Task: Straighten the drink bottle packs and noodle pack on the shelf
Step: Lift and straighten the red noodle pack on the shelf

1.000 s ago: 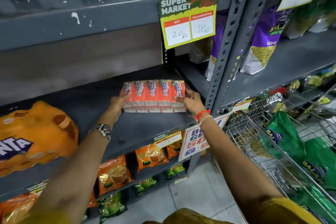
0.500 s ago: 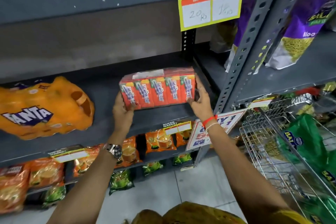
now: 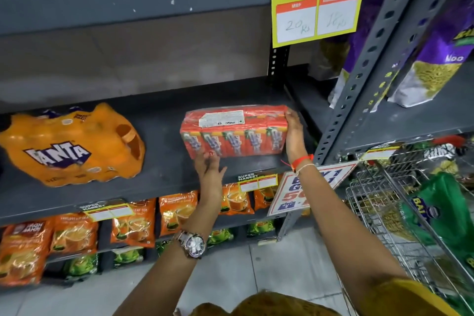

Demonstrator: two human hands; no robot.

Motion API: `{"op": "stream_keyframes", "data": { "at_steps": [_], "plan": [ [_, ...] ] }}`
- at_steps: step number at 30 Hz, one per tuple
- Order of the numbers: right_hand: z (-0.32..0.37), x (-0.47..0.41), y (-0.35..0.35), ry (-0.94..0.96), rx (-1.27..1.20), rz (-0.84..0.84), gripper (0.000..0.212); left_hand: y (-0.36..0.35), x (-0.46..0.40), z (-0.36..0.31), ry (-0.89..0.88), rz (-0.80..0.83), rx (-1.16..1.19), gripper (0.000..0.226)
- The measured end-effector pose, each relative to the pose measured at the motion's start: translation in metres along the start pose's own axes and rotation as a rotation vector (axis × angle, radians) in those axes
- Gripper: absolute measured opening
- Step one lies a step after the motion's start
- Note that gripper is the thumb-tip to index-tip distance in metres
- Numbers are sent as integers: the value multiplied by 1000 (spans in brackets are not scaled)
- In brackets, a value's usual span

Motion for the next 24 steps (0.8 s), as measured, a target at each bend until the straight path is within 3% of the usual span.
{"op": "stream_keyframes", "data": {
  "at_steps": [4,9,11,13,15,16,21,24],
  "plan": [
    [-11,35,-2,47,-13,-135,9,-17,-24,-18,207,130,52,51],
    [-33,120,-35,309,325,-367,26,-35,-67,-49,313,328,28,30],
    [-39,147,-63,424,471,-222,28,-42,-80,-59,299,409,-119,25],
    [-43,157,-85,499,511,43,32,-37,-91,-74,227,438,-379,30],
    [-42,149,-91,495,495,208,36,-22,-101,-88,127,377,-544,32],
    [-39,142,-88,466,466,213,35,-14,-101,-92,53,318,-558,31],
    [-12,76,-46,409,281,-228,20,16,-53,-73,-236,-110,-374,29],
    [5,16,-20,343,381,-400,43,19,-22,-42,-218,-177,-176,33]
  ]
}}
Point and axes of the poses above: each hand's wrist, its own x-axis away from the middle knuckle, its own y-axis out of the back of the hand, z = x × y, the point moved 2 cm from there along -x, towards the middle knuckle, and after that the axes turned 6 degrees about x, right-handed, at the moved point
